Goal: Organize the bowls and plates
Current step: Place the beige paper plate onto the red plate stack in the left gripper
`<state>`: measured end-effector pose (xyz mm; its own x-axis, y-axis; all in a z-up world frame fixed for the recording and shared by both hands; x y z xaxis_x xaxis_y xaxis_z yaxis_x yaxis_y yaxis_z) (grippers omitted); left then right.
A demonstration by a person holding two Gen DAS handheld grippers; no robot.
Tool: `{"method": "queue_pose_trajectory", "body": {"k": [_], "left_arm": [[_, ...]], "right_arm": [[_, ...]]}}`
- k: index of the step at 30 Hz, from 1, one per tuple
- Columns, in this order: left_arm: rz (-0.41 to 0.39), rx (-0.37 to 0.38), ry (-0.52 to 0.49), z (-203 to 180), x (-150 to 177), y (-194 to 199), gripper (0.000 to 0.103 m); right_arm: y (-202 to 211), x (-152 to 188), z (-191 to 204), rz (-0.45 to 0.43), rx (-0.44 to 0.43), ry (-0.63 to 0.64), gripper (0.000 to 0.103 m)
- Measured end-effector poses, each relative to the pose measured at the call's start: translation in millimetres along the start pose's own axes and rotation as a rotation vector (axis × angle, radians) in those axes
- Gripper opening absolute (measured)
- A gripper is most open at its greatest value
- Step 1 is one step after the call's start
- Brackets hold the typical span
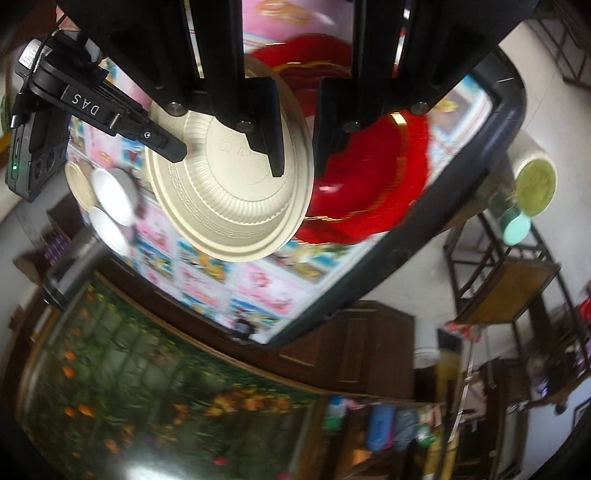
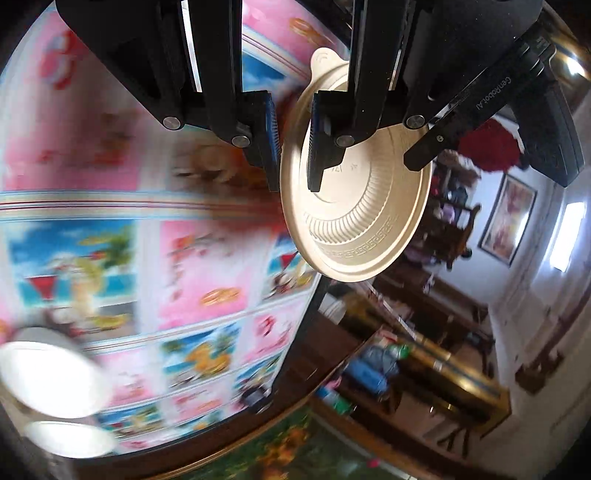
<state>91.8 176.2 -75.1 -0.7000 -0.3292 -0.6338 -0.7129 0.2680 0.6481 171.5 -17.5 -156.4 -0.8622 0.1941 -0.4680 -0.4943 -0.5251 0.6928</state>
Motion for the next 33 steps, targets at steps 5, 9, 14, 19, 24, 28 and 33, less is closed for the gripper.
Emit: {"method": "queue_pose_trajectory", "body": {"k": [5, 9, 14, 19, 24, 28, 33], "left_arm": [[0.015, -0.023, 0.050, 31, 3, -5, 0.013], [0.031, -0.031, 0.066, 43, 4, -11, 0.013], [0.054, -0.044, 0.068, 56, 11, -14, 0.013], [0.069, -0.064, 0.050, 61, 15, -17, 0.013], [0.074, -0.095, 0.037, 65, 15, -17, 0.014], [0.085, -0.124, 0.019, 67, 16, -17, 0.019], [0.085, -0.151, -0.015, 64, 15, -14, 0.021]], "right_arm": [[-35, 6, 24, 0.052, 0.007, 0.028, 0.016], [-55, 10, 32, 0.078, 0.022, 0.042, 0.016], [-65, 16, 39, 0.081, 0.046, 0.054, 0.016], [-68, 18, 40, 0.064, 0.072, 0.078, 0.016], [-68, 21, 47, 0.048, 0.101, 0.126, 0.016], [-68, 29, 58, 0.018, 0.172, 0.220, 0.016], [-64, 31, 61, -0.025, 0.232, 0.287, 0.025]]}}
Point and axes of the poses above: each gripper's, at about its wrist camera, not at the fingertips, and y roughly against the way its jaws point, z to its left, x to its underside, the point moved 6 cm from there along -y, roughly the way its jaws point, and after that the axes turned 12 degrees about x, right-handed, at the moved point
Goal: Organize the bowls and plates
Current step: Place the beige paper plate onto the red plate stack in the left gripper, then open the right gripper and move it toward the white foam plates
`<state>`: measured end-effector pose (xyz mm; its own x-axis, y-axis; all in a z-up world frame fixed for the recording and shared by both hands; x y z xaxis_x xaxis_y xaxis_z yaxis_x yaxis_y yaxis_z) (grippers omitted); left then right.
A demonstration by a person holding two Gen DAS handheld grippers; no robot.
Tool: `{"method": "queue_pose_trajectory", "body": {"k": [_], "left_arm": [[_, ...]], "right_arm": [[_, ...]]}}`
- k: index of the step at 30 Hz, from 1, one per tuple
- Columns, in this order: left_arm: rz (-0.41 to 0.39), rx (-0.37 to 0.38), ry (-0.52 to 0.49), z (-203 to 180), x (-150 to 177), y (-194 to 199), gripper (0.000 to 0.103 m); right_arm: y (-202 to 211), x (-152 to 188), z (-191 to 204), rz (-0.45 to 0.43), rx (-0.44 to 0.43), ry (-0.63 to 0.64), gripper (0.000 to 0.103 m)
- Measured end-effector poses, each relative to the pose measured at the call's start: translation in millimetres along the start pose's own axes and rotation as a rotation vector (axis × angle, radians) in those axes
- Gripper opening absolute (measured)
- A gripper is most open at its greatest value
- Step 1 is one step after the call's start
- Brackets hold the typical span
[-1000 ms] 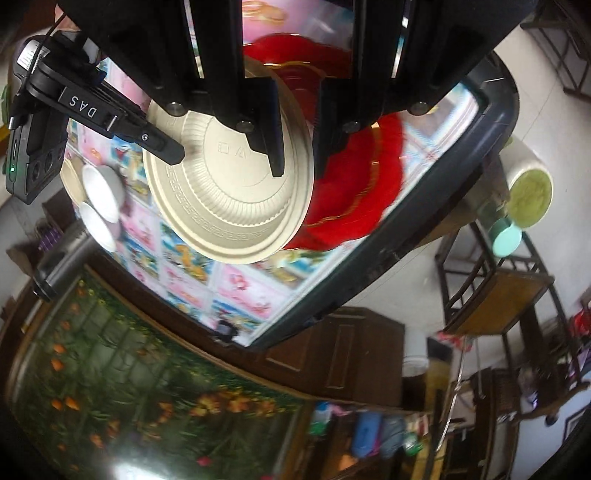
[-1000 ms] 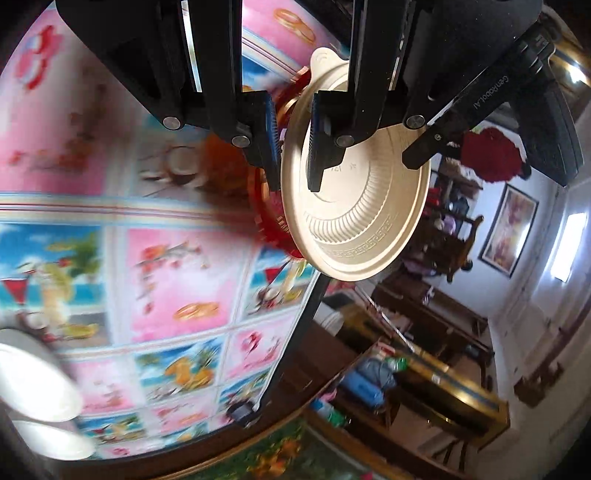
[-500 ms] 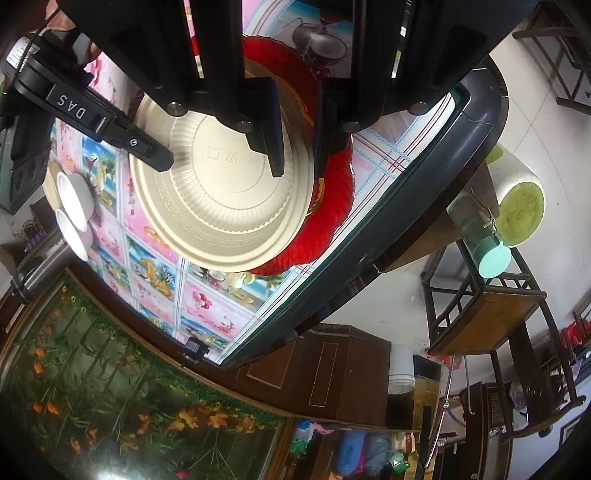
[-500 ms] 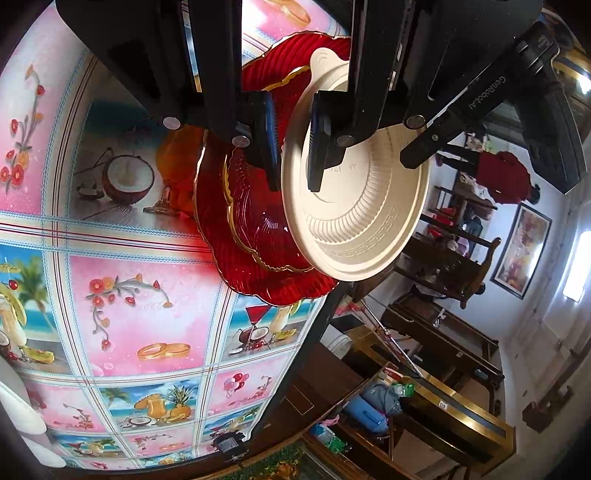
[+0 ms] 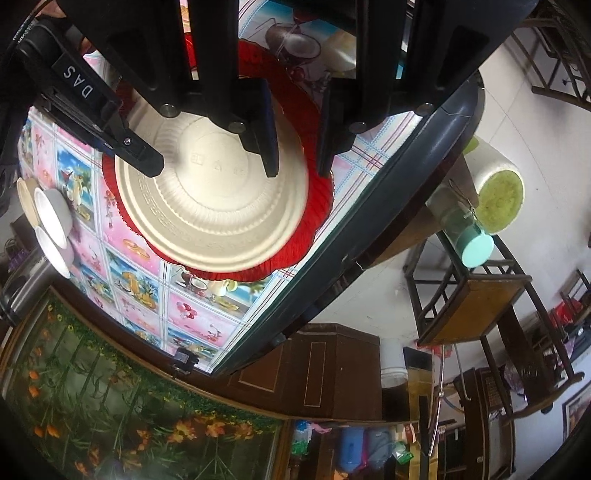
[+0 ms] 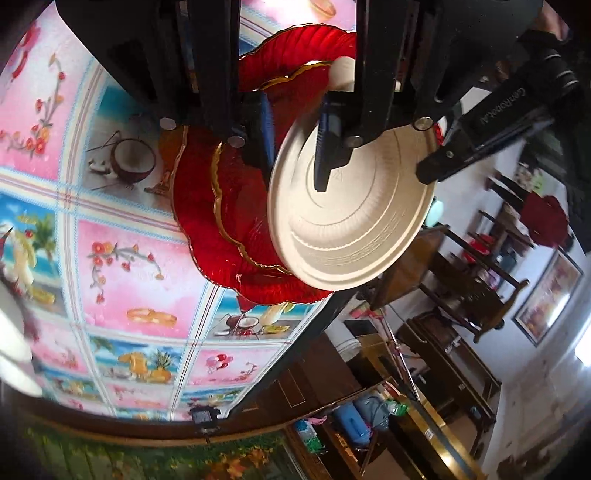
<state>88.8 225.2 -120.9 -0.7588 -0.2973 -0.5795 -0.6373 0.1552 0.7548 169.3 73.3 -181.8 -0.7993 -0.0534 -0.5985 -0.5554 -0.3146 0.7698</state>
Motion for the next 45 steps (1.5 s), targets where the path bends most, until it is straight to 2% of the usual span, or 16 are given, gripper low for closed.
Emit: {"method": "queue_pose_trajectory", "body": {"k": [1, 3, 5, 10, 14, 20, 22, 23, 27, 29, 33, 38, 42, 45], "left_arm": [[-0.004, -0.014, -0.007, 0, 0, 2, 0.026], [-0.029, -0.081, -0.023, 3, -3, 8, 0.056], [-0.080, -0.121, -0.035, 8, -7, 19, 0.069], [-0.150, -0.120, 0.000, 21, -14, 42, 0.069], [-0.214, -0.102, 0.056, 31, -21, 58, 0.070], [-0.253, -0.072, 0.084, 23, -23, 62, 0.073], [-0.247, -0.062, 0.079, 17, -23, 61, 0.074], [-0.241, -0.053, 0.070, 11, -23, 59, 0.074], [-0.222, -0.036, 0.020, -14, -19, 53, 0.074], [-0.204, -0.017, -0.013, -33, -17, 47, 0.074], [-0.160, 0.019, -0.084, -71, -12, 32, 0.074], [-0.072, 0.088, -0.182, -131, -7, 7, 0.075], [0.023, 0.162, -0.221, -176, -7, -20, 0.075], [0.085, 0.190, -0.220, -204, -14, -42, 0.075]], "right_arm": [[2, 0, -1, -0.009, 0.010, 0.008, 0.032], [6, -1, -3, -0.028, 0.018, 0.015, 0.036], [10, -3, -6, -0.043, 0.008, 0.011, 0.036], [25, -9, -20, -0.095, -0.031, -0.038, 0.036], [44, -16, -42, -0.161, -0.063, -0.109, 0.048], [59, -18, -93, -0.203, -0.014, -0.190, 0.050], [63, -17, -115, -0.210, 0.002, -0.235, 0.054], [65, -16, -129, -0.215, 0.015, -0.263, 0.057], [80, -10, -183, -0.244, 0.071, -0.345, 0.058], [89, -6, -214, -0.250, 0.106, -0.389, 0.065], [107, 5, -276, -0.250, 0.141, -0.489, 0.065], [119, 12, -333, -0.187, 0.168, -0.542, 0.065], [125, 7, -365, -0.140, 0.116, -0.581, 0.065], [121, -8, -385, -0.093, 0.012, -0.646, 0.065]]}}
Point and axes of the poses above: each gripper's, at about its wrist camera, not at the fingertips, and y roughly against the way its jaws point, z to its left, x to its underside, the point moved 6 cm from there along -y, roughly the way its jaws point, and after that the axes turned 12 degrees about x, right-handed, at the moved point
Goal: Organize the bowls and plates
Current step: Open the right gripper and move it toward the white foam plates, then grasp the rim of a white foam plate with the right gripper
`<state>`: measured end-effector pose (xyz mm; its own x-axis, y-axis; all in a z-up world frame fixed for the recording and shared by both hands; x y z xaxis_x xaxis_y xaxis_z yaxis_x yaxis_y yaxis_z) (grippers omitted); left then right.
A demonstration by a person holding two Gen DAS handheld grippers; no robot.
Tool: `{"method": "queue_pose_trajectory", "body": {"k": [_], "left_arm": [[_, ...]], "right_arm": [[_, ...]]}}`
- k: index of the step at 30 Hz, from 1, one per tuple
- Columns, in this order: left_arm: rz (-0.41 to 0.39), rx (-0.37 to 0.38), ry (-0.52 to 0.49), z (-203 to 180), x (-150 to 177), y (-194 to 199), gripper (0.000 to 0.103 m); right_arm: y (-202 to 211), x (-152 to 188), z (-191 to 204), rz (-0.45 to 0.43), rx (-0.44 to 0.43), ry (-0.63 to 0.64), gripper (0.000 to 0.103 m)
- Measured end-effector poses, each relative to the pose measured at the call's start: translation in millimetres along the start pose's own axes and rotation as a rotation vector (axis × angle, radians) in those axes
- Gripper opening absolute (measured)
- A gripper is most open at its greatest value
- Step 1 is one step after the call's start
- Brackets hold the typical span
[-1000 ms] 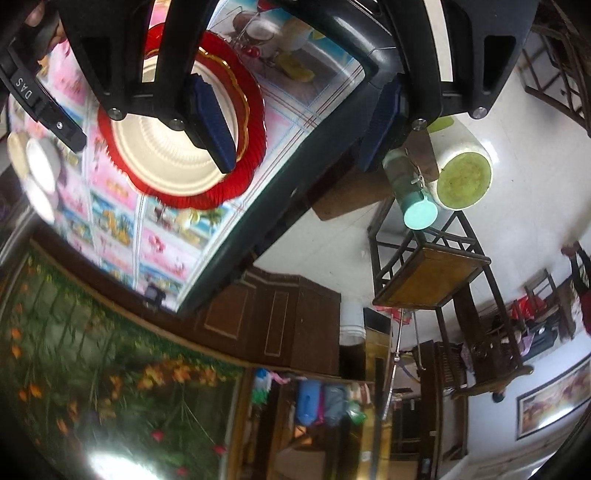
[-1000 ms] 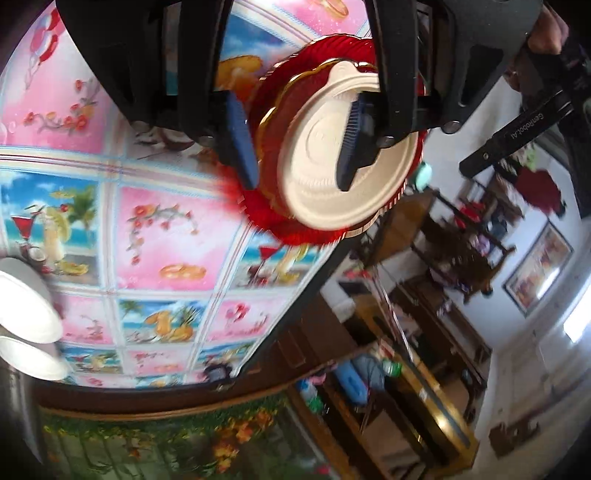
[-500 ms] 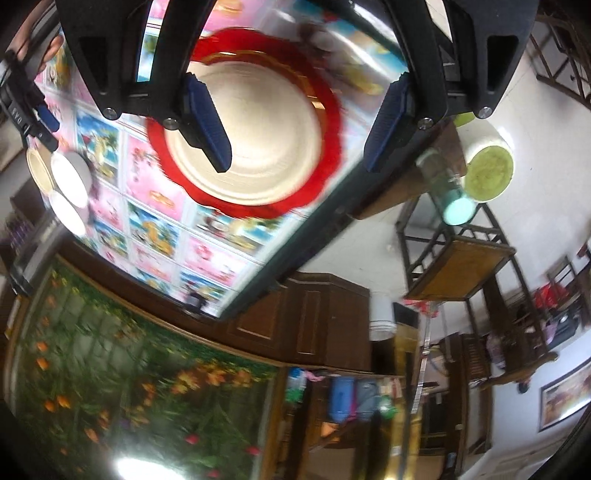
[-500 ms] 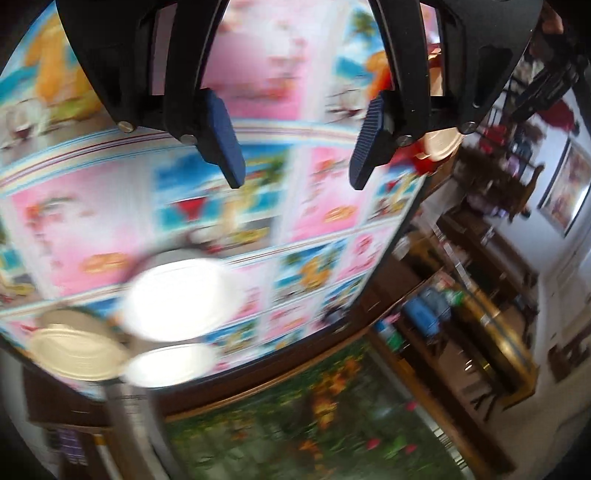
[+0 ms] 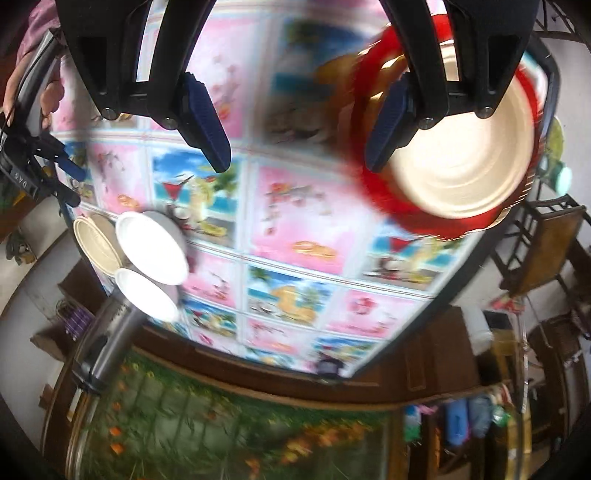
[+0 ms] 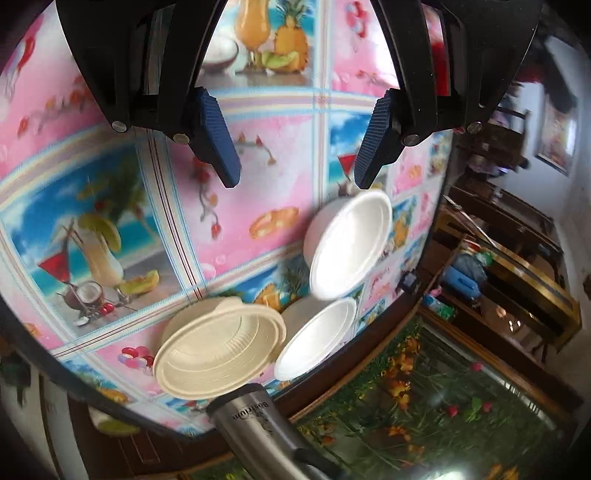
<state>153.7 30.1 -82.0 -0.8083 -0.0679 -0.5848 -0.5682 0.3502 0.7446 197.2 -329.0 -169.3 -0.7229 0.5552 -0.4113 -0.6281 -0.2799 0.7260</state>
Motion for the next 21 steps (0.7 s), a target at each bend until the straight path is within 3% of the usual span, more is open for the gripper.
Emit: {"method": "queue_pose_trajectory", "body": {"k": [3, 7, 15, 21], "left_arm": [[0.014, -0.011, -0.005, -16, -20, -20, 0.075], [0.032, -0.019, 0.008, -32, -47, -46, 0.075], [0.069, -0.039, 0.026, -58, -78, -108, 0.075], [0.115, 0.036, 0.079, -72, -81, -142, 0.075]], "right_arm": [[-19, -16, 6, 0.086, -0.057, -0.061, 0.065], [-48, -37, 16, 0.140, -0.062, -0.123, 0.065], [-72, -46, 23, 0.071, -0.067, -0.106, 0.065], [-80, -48, 23, 0.070, -0.115, -0.109, 0.065]]}}
Point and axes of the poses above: each gripper's, at about its wrist camera, not at the fingertips, and y roughly against the way its jaws point, z to its left, x to its underside, the point moved 6 cm from there along -y, roughly the way its jaws point, and after that the axes turned 12 degrees about x, right-handed, at the moved point
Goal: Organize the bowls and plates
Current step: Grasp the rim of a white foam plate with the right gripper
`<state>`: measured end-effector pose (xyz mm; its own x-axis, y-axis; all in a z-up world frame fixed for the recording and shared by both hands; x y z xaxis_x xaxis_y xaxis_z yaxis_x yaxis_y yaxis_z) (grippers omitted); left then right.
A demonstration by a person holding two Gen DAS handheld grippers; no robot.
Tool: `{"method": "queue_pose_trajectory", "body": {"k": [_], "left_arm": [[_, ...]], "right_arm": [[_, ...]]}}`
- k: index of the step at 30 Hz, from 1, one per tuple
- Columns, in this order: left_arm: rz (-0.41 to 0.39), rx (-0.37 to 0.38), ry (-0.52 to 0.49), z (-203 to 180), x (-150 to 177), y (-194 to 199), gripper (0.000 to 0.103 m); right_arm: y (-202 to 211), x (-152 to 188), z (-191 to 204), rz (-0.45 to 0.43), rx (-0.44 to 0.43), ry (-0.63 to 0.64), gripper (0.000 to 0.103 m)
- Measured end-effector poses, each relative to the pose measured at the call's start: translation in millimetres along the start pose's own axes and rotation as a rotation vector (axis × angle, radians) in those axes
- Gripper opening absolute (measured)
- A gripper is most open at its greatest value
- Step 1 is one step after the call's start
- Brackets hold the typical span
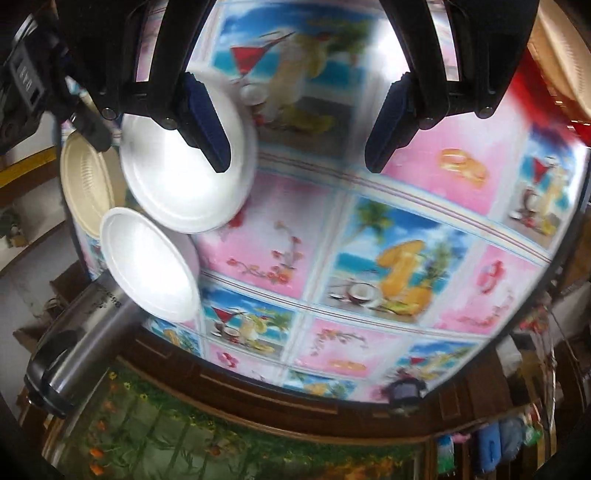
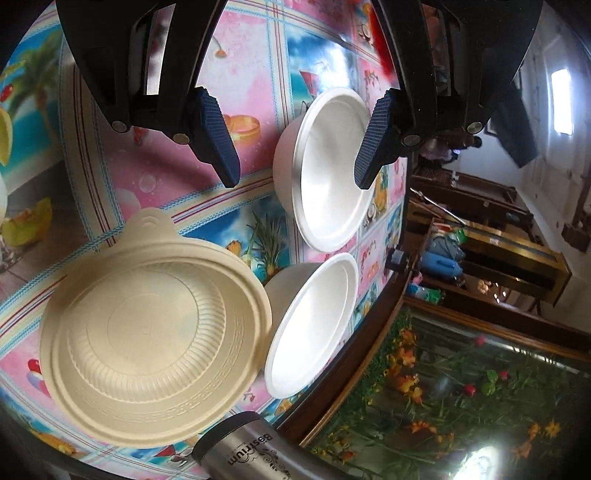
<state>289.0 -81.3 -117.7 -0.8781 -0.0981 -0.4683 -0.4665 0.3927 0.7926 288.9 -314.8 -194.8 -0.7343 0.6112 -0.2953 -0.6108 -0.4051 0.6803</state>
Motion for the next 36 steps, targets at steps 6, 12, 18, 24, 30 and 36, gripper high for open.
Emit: {"method": "queue_pose_trajectory", "body": {"k": [6, 12, 18, 24, 30, 36], "left_arm": [[0.031, 0.042, 0.010, -9, 8, -15, 0.075], [0.014, 0.033, 0.003, -11, 9, -17, 0.073], [0.017, 0.029, 0.013, -10, 12, -22, 0.058], [0.051, 0.034, -0.005, -13, 20, -31, 0.036], [0.019, 0.045, -0.013, -11, 21, -24, 0.022], [0.014, 0.053, -0.038, -10, 31, -21, 0.012]], "right_arm": [[-7, 6, 2, 0.010, -0.010, -0.003, 0.065], [-8, 5, 1, -0.021, 0.008, -0.002, 0.065], [-5, 5, 8, -0.071, 0.038, 0.049, 0.065], [-12, 9, 9, -0.037, 0.046, 0.072, 0.049], [-11, 8, 0, -0.045, 0.072, 0.054, 0.021], [-11, 15, 6, -0.036, 0.054, 0.081, 0.015]]}}
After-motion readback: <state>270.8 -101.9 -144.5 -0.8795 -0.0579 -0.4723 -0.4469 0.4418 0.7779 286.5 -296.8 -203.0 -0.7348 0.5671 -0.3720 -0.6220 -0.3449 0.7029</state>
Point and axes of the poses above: each gripper's, at about its wrist camera, not at the fingertips, and y roughly against the way its jaws point, z to its left, x to its underside, the point moved 6 cm from there along -y, roughly the way its jaws point, and after that the axes turned 12 degrees about x, right-handed, at the moved point
